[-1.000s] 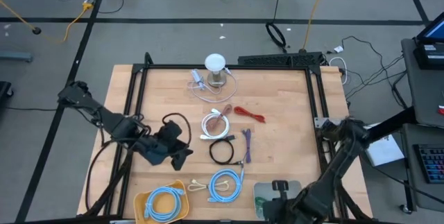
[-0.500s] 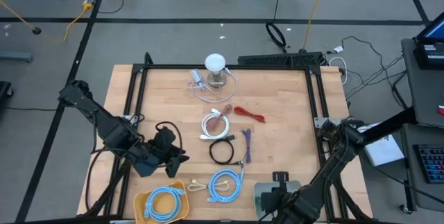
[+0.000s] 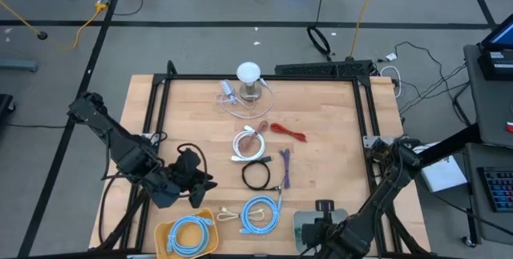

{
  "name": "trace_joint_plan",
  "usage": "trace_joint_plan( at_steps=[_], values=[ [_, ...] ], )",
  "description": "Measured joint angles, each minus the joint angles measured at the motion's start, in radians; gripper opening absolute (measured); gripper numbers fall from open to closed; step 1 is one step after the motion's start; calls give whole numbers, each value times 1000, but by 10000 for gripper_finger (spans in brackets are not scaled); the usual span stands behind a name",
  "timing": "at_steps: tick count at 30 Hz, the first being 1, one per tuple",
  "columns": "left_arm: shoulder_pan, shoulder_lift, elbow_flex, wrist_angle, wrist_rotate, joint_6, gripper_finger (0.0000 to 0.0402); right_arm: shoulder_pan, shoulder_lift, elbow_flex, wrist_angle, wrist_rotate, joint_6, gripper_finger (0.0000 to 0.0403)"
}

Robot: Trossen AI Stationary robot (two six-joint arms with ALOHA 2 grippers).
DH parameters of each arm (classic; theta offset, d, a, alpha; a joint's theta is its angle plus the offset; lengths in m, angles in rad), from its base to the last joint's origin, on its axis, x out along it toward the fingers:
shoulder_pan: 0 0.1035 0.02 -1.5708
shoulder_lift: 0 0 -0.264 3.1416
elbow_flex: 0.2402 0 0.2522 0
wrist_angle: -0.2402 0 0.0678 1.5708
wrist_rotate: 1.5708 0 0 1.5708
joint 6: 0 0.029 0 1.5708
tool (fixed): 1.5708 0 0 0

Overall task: Pick & Place USB Port
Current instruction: Put the blue charger cable into the gray bin, then put the pink charger cable into the gray bin

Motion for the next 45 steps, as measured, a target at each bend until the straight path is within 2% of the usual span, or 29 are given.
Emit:
trace_joint_plan(
  at_steps=[10,12,14,17,20,22,25,27,29,31,32,35,40,42,45],
  values=[
    [0,0,0,-2,0,6,161,0,0,0,26,3,1,98],
    [0,0,0,-3,0,8,161,0,0,0,25,38,19,112],
    [0,0,0,-8,0,8,161,1,-10,-2,32,129,53,121],
    [2,0,0,-24,-1,7,161,-15,-64,-2,32,325,122,125],
    [12,0,0,-37,-14,6,161,-49,-154,-2,56,574,194,123],
    [25,0,0,-48,-28,1,161,-75,-221,-2,132,747,210,121],
    [50,0,0,-60,-58,-35,161,-113,-311,-1,317,957,156,122],
    [72,0,0,-53,-61,-36,161,-142,-357,0,462,1014,9,125],
    [94,0,0,-46,-55,-15,161,-176,-393,0,581,972,-236,129],
    [115,0,0,-47,-47,7,161,-218,-417,0,633,818,-499,131],
    [123,0,0,-47,-44,23,161,-242,-426,0,628,751,-577,132],
    [152,0,0,-49,-42,80,161,-316,-430,0,500,643,-652,129],
    [223,0,0,-56,-40,176,161,-474,-394,-21,120,550,-630,121],
    [260,0,0,-61,-31,196,161,-532,-381,-77,75,510,-637,122],
    [343,6,0,-141,48,184,161,-590,-381,-180,106,447,-683,126]
  ],
)
